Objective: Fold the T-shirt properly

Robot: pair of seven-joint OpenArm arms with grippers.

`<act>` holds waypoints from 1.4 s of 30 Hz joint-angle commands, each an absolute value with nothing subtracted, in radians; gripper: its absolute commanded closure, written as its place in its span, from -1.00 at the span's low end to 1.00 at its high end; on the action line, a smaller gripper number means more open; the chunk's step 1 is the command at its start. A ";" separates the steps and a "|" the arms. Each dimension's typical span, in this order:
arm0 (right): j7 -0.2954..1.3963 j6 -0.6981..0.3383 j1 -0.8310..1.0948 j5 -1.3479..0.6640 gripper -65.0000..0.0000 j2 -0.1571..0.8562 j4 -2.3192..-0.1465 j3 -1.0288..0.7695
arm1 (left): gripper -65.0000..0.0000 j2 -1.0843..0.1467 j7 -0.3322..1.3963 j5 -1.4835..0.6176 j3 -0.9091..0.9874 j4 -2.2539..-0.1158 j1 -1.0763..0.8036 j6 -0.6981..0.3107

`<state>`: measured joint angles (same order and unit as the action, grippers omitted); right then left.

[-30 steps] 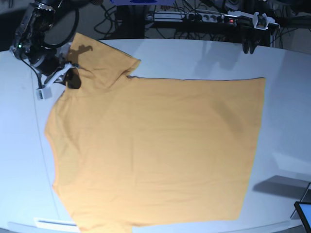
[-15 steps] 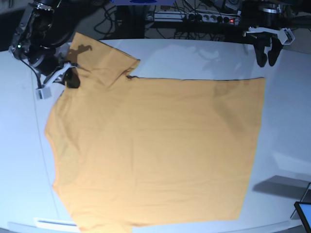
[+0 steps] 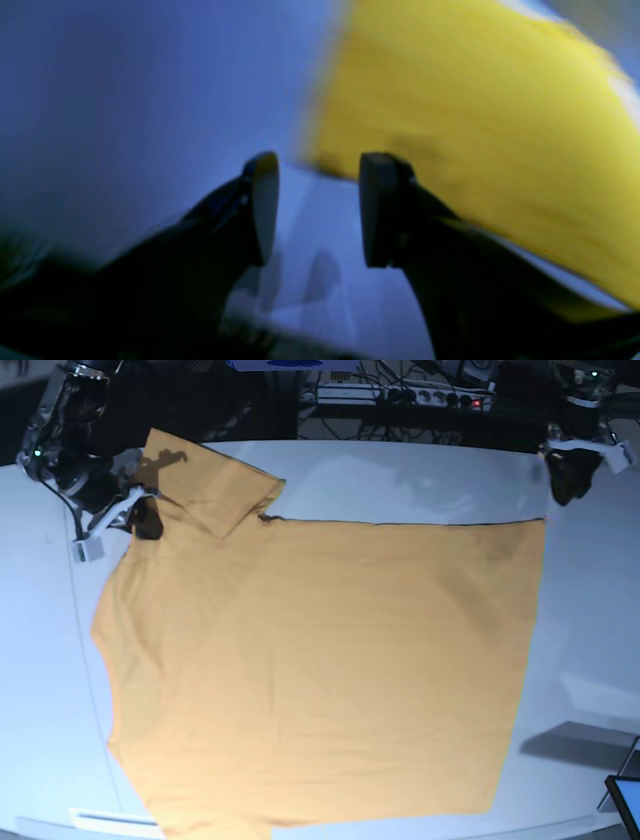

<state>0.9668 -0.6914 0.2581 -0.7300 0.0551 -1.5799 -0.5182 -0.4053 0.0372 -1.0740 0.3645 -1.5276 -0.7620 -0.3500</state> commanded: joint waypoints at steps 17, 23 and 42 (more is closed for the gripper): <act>0.957 -0.698 0.257 -0.743 0.99 0.065 -1.595 -0.519 | 0.18 -0.383 0.401 -1.082 0.585 -1.420 -0.605 -0.549; 0.957 -0.698 0.259 -0.743 0.99 0.065 -1.595 -0.519 | 0.18 -0.390 0.433 -1.082 0.610 -1.362 -0.565 -0.547; 0.957 -0.698 0.259 -0.742 0.99 0.065 -1.595 -0.519 | 0.18 -0.418 0.478 -1.081 0.469 -1.297 -0.443 -0.547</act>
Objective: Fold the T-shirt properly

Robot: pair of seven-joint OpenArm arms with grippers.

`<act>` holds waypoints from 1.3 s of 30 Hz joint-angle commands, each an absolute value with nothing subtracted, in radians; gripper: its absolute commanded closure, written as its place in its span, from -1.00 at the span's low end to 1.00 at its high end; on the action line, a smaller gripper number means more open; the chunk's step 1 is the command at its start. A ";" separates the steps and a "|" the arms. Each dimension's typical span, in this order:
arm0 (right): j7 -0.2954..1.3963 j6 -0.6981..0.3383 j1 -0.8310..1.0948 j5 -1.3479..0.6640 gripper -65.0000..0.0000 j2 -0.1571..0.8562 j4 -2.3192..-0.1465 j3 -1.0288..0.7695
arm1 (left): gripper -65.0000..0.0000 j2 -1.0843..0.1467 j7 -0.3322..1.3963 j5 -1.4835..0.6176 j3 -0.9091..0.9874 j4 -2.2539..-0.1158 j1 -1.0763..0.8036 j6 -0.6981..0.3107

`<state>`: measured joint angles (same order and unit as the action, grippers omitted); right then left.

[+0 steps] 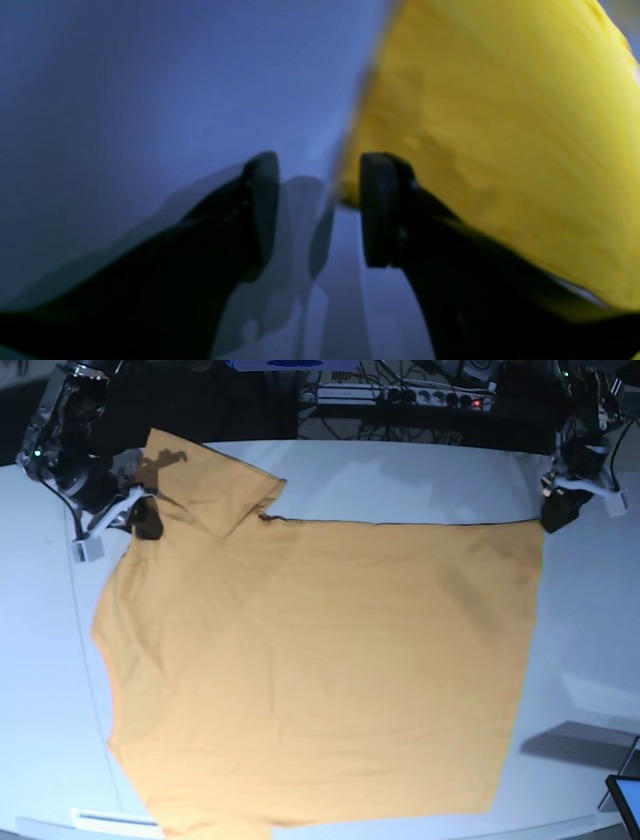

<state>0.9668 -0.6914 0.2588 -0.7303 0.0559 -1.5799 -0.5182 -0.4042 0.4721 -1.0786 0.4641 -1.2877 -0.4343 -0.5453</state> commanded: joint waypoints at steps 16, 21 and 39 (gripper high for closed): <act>0.957 -0.698 0.260 -0.742 0.99 0.065 -1.595 -0.519 | 0.18 -0.409 0.478 -1.081 0.409 -1.290 -0.400 -0.544; 0.957 -0.698 0.260 -0.742 0.99 0.065 -1.595 -0.519 | 0.18 -0.409 0.478 -1.081 0.409 -1.254 -0.366 -0.544; 0.957 -0.698 0.260 -0.742 0.99 0.065 -1.595 -0.519 | 0.39 -0.389 0.473 -1.081 0.255 -1.129 -0.271 -0.545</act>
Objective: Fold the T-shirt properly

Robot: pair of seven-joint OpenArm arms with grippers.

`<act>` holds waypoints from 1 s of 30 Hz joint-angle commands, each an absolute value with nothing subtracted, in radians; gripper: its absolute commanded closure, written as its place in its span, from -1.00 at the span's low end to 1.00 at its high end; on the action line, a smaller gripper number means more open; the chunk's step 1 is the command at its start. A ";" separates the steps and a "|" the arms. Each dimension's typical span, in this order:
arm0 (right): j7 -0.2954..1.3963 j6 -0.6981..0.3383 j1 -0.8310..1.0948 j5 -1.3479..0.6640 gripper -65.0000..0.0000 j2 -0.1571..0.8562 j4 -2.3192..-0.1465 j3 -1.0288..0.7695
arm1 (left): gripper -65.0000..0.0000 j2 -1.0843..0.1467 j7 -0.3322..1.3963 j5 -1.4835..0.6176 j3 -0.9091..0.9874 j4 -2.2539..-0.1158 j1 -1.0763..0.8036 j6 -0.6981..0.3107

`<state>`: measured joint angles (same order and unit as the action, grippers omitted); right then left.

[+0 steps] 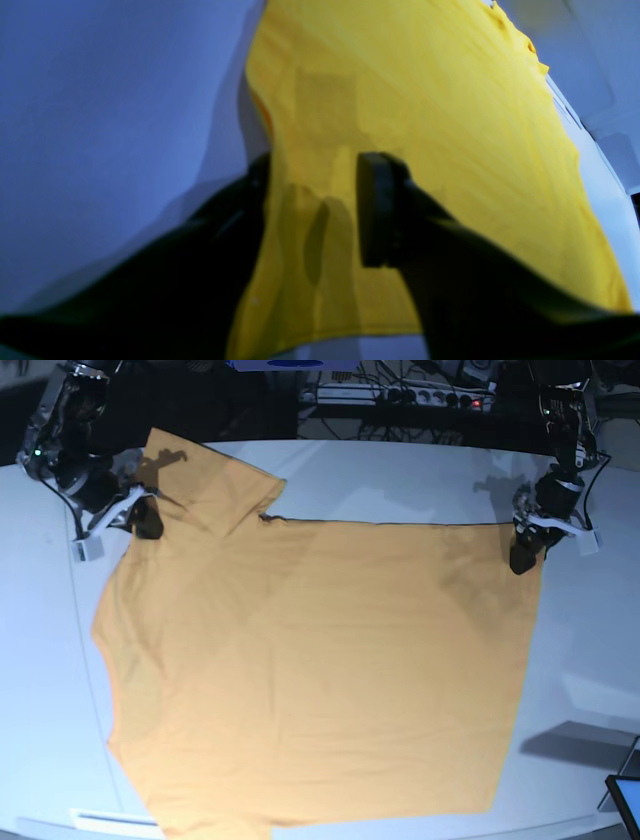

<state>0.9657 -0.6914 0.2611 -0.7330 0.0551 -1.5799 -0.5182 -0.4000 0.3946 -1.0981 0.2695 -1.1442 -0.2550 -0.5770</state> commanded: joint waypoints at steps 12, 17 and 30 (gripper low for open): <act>0.957 -0.698 0.260 -0.740 0.99 0.067 -1.595 -0.519 | 1.00 -0.398 0.478 -1.081 0.262 -1.135 -0.298 -0.545; 0.952 -0.698 0.280 -0.740 0.99 0.084 -1.595 -0.519 | 1.00 -0.400 0.478 -1.081 0.263 -1.182 -0.331 -0.545; 0.918 -0.698 0.366 -0.740 0.99 0.087 -1.722 -0.519 | 1.00 -0.412 0.478 -1.081 0.265 -1.343 -0.424 -0.542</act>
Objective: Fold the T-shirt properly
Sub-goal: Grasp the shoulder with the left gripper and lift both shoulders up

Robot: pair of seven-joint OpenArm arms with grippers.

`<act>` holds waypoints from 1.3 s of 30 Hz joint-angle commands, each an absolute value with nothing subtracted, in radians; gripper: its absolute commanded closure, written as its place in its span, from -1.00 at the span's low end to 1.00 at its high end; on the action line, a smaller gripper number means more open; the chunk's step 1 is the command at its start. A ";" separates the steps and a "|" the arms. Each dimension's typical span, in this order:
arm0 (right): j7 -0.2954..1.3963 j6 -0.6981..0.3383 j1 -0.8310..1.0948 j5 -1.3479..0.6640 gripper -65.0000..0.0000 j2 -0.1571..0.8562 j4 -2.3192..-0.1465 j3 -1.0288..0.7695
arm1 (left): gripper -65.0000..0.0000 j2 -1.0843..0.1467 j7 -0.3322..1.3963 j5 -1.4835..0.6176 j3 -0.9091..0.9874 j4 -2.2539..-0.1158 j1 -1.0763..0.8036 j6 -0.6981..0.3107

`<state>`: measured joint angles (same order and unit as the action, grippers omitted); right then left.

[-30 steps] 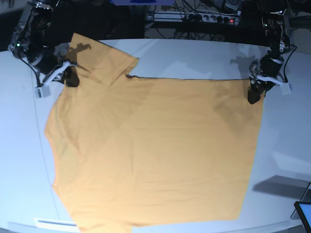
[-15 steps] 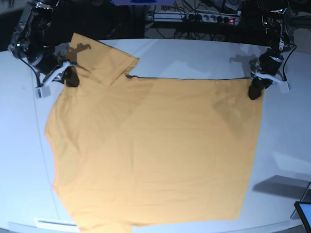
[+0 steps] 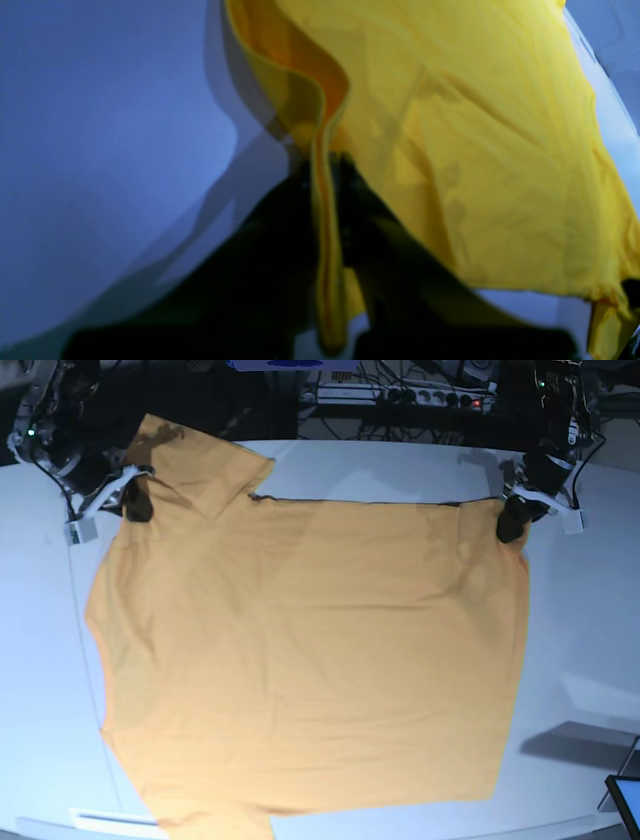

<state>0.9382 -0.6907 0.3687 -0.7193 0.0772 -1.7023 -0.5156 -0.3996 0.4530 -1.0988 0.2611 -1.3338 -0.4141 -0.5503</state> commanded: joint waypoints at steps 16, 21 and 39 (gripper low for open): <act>0.926 -0.698 0.380 -0.740 0.99 0.107 -1.862 -0.519 | 1.00 -0.404 0.493 -1.086 0.467 -1.595 -0.576 -0.542; 0.926 -0.698 0.366 -0.740 0.99 0.108 -1.863 -0.518 | 1.00 -0.369 0.638 -1.087 0.561 -1.650 -0.545 -0.542; 1.030 -0.698 0.268 -0.742 0.99 0.130 -1.943 -0.518 | 1.00 -0.326 0.843 -1.082 0.668 -1.730 -0.426 -0.541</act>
<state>1.0508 -0.6960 0.2787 -0.7277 0.1177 -1.9270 -0.5110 -0.3073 0.8707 -1.0698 0.6586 -1.7123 -0.4240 -0.5354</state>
